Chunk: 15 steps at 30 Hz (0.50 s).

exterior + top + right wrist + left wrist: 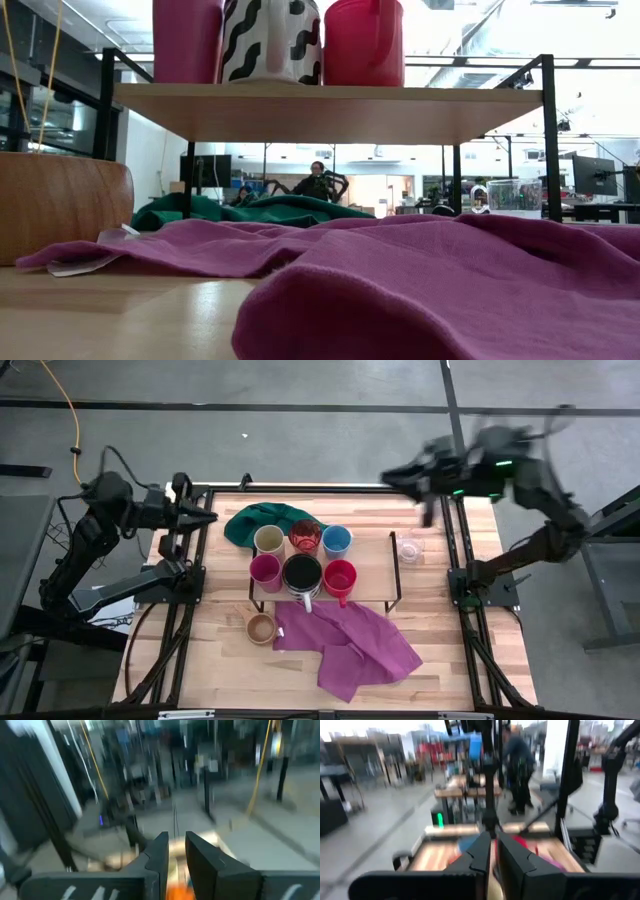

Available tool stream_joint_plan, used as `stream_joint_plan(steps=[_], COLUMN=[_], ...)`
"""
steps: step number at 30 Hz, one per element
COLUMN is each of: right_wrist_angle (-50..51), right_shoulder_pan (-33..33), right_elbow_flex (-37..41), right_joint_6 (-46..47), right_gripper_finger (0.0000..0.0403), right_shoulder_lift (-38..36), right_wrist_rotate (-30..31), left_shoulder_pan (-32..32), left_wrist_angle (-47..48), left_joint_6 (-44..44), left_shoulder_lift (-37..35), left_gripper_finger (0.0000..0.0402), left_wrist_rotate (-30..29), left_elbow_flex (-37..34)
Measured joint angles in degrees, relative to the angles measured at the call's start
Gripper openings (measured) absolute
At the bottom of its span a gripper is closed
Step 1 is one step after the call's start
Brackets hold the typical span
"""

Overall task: Stack small to large cups/mugs on shelf
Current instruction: Put the transparent mug on the shelf

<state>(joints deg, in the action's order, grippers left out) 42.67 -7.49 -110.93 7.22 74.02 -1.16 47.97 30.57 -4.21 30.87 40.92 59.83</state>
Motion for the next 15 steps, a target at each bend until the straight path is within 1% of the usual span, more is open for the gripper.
stream_joint_plan(steps=[3,6,11,15], right_wrist_angle=[-4.7,-4.7,-5.1,-9.8], right_shoulder_pan=[0.0,0.0,0.0,0.0], right_elbow_flex=[0.0,0.0,0.0,0.0], right_joint_6=[-1.3,-1.7,-1.7,-3.3], right_gripper_finger=[0.0057,0.0057,0.0057,0.0057], right_shoulder_lift=[-3.3,-5.2,-6.3,-6.0], right_wrist_rotate=[0.0,0.0,0.0,0.0], left_shoulder_pan=[0.0,0.0,0.0,0.0], left_wrist_angle=[-8.3,-16.9,-29.4,-36.3], left_joint_6=[3.0,7.4,14.8,16.5], left_shoulder_lift=[0.0,0.0,0.0,0.0], left_gripper_finger=[0.0024,0.0024,0.0024,0.0024], left_wrist_rotate=[0.0,0.9,4.6,3.9], left_elbow_flex=[0.0,0.0,0.4,2.5])
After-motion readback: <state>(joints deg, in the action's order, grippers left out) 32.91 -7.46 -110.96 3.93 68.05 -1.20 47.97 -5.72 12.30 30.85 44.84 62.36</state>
